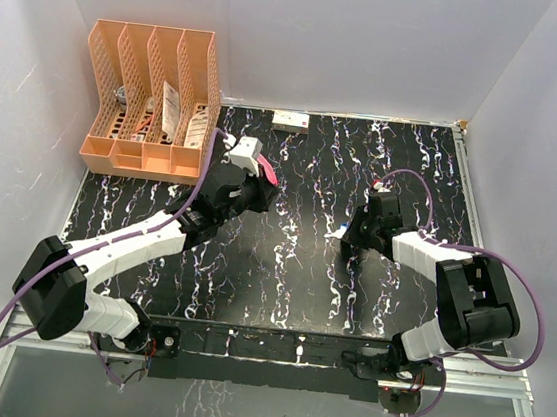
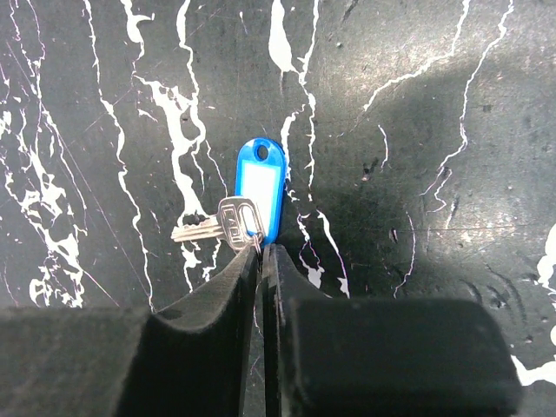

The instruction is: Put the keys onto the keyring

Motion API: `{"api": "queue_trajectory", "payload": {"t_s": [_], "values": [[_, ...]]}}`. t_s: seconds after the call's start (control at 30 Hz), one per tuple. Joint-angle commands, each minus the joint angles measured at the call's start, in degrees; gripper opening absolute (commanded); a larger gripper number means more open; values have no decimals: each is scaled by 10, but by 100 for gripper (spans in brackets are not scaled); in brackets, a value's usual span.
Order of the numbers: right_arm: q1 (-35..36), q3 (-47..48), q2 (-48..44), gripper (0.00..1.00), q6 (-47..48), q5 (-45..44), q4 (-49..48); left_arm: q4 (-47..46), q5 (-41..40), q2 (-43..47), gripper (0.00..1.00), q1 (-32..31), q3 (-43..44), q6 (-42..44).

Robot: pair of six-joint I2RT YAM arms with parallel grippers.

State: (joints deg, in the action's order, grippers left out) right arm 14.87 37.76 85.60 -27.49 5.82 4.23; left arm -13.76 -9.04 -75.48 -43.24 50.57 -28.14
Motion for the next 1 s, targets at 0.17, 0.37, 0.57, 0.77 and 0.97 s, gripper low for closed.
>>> {"api": "queue_trajectory", "payload": {"t_s": [0.17, 0.37, 0.57, 0.77, 0.97], "values": [[-2, -1, -33, 0, 21, -9, -35, -15, -8, 11, 0, -2, 1, 0], [-2, -22, -126, 0, 85, 24, -66, -4, -14, -4, 0, -1, 27, 1], [-1, -42, -216, 0, 151, 120, -123, 29, -28, -23, 0, -1, 79, -5], [0, -94, -276, 0, 212, 221, -216, 50, -49, -25, 0, -1, 115, -18], [2, -94, -287, 0, 258, 322, -244, 59, -49, -19, 0, -1, 124, -19]]}}
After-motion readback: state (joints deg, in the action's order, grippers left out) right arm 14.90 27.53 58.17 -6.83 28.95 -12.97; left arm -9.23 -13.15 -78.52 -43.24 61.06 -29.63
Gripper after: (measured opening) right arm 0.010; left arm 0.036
